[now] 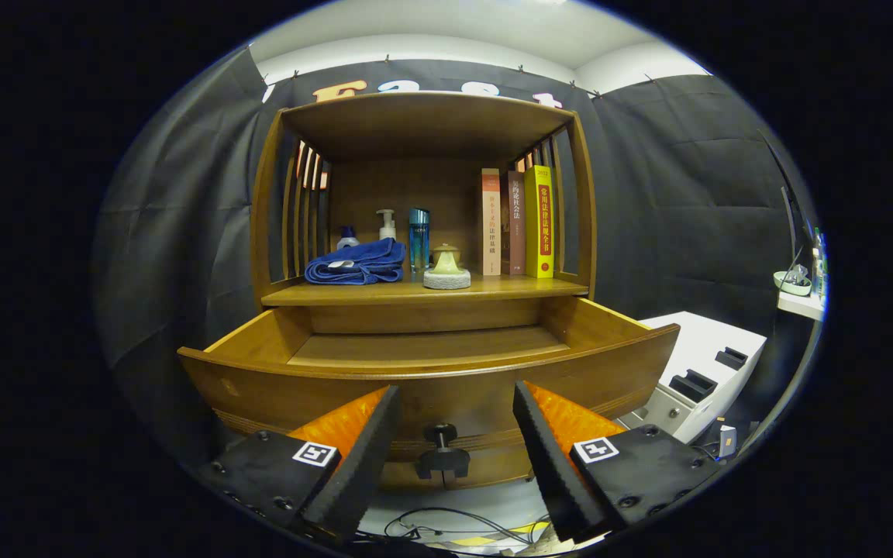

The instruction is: Pull open the drawer, take out the items inside it, and place them on the countertop above the cabinet.

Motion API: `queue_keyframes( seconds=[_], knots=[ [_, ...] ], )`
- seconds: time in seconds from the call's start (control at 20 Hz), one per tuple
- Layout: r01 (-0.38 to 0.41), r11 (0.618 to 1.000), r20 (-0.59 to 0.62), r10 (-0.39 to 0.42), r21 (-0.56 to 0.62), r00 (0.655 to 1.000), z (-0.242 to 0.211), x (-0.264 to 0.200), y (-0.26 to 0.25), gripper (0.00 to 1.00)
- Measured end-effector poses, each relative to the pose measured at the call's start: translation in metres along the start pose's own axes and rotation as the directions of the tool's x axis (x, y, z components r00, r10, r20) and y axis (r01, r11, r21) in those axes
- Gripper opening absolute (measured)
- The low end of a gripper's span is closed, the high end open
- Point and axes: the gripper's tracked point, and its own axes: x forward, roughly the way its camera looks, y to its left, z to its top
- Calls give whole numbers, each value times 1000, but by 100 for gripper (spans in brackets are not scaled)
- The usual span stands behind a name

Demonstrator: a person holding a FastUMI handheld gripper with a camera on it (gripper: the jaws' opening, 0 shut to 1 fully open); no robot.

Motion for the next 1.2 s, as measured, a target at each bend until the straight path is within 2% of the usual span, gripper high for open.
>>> queue_keyframes(
  seconds=[0.45,0.9,1.2],
  knots=[
    [-21,1000,-22,21,1,1000,-18,13,18,95],
    [-36,999,-23,36,-11,999,-15,20,26,94],
    [-30,999,-20,29,-13,999,-9,58,30,94]
  ],
)
